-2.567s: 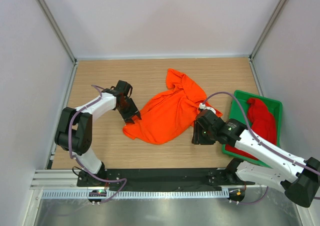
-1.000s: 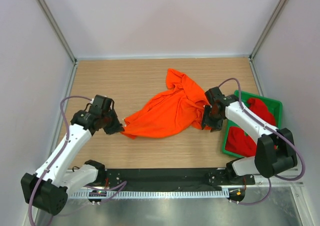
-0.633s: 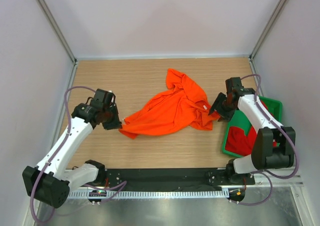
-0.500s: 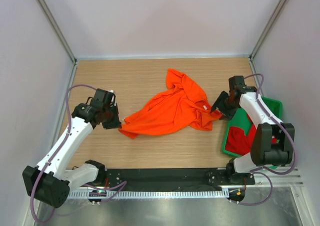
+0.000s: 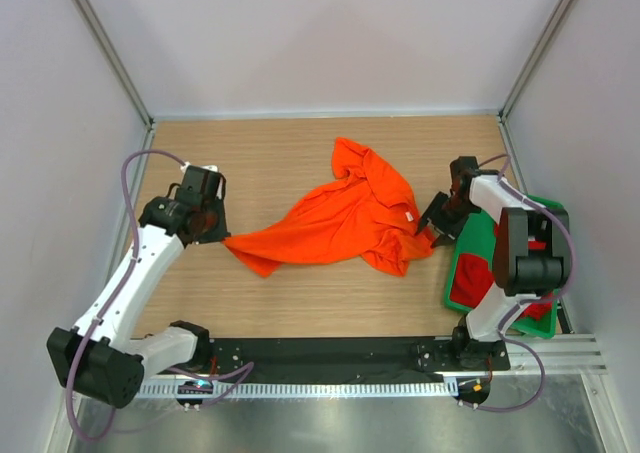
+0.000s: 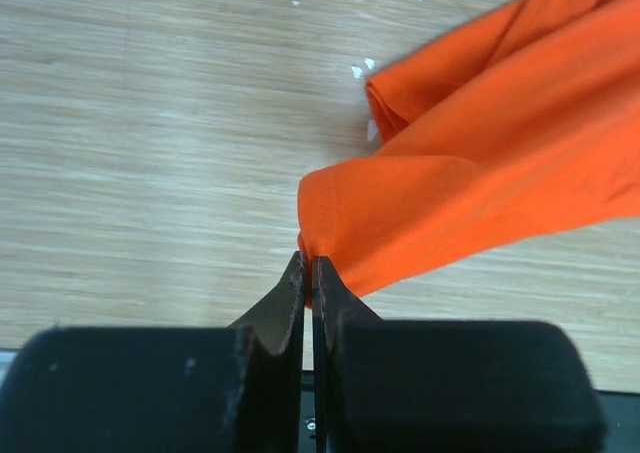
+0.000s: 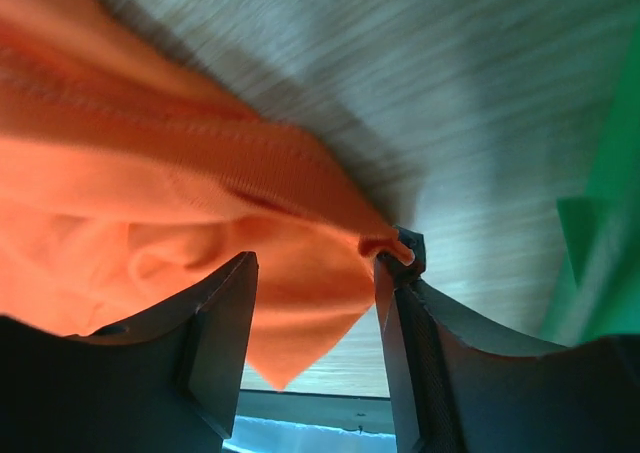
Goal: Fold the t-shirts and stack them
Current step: Flatten the tshirt out
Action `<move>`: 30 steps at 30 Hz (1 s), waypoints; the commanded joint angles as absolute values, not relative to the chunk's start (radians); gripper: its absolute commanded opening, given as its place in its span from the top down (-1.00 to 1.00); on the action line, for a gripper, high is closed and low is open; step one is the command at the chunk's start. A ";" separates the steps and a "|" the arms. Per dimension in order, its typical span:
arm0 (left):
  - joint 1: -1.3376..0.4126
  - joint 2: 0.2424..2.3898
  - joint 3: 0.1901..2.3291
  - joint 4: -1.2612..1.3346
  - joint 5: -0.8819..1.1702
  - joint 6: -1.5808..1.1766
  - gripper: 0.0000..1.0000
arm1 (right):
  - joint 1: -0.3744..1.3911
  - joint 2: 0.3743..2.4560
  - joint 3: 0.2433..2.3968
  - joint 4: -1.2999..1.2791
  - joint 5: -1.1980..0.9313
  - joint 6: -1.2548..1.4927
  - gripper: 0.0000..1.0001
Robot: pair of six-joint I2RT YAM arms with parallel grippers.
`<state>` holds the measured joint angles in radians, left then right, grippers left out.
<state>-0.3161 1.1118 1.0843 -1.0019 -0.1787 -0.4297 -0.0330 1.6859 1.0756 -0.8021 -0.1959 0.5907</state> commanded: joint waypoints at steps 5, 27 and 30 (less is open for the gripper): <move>-0.247 1.169 1.177 -1.042 -0.383 -0.477 0.99 | -0.031 1.721 1.141 -0.804 -0.154 0.548 0.02; -0.235 1.134 1.108 -1.009 -0.267 -0.390 0.99 | 0.133 1.580 1.054 -0.808 -0.064 0.538 -0.10; -0.236 1.121 1.106 -1.009 -0.262 -0.388 0.99 | 0.144 1.563 1.020 -0.815 -0.145 0.514 -0.14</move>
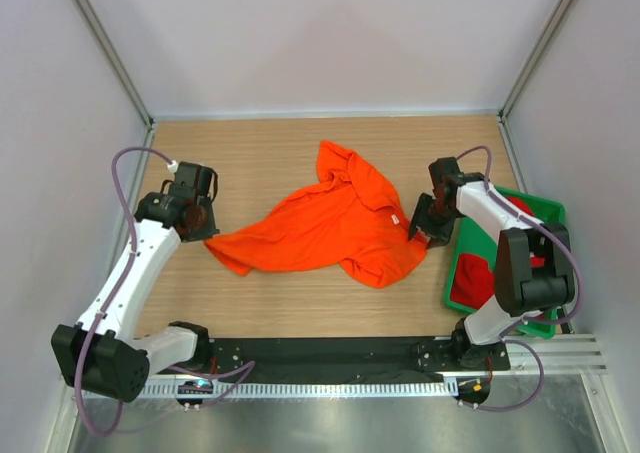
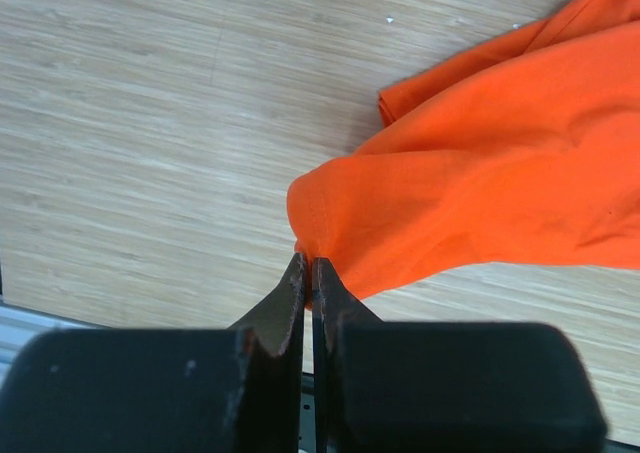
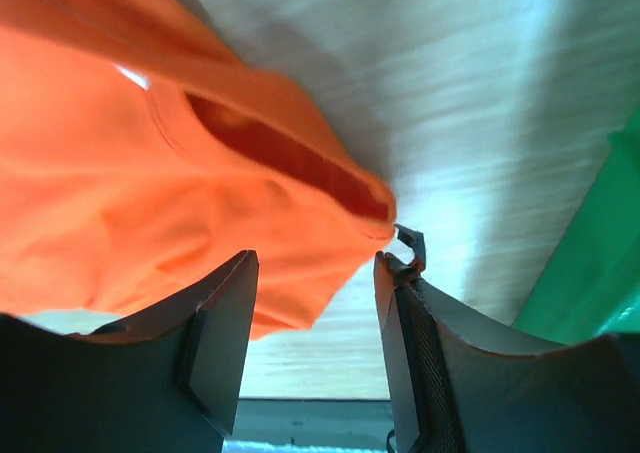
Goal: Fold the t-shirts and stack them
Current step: Flatten the tshirt out
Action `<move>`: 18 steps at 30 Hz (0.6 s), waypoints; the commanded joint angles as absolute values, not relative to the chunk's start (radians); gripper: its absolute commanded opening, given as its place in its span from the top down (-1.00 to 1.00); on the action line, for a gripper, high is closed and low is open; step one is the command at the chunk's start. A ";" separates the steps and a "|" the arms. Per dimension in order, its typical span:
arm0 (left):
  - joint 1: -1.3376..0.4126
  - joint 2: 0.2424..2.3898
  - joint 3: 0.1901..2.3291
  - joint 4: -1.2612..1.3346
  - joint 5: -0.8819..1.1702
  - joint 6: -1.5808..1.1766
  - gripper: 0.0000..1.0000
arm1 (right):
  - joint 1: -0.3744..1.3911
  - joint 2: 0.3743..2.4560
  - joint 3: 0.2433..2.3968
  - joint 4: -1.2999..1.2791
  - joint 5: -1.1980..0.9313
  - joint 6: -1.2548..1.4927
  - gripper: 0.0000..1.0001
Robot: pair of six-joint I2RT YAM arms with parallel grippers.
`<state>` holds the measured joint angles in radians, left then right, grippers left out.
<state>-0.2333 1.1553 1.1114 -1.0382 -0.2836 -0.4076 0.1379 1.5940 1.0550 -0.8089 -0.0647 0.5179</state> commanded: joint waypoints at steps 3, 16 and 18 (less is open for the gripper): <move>-0.235 1.123 1.115 -1.011 -0.265 -0.388 0.99 | 0.225 1.525 0.988 -0.818 -0.175 0.502 -0.15; -0.235 1.115 1.097 -0.977 -0.201 -0.393 0.99 | 0.475 1.491 0.828 -0.646 -0.075 0.583 -0.14; -0.235 1.112 1.086 -0.970 -0.186 -0.394 0.99 | 0.500 1.517 0.821 -0.637 -0.013 0.607 -0.11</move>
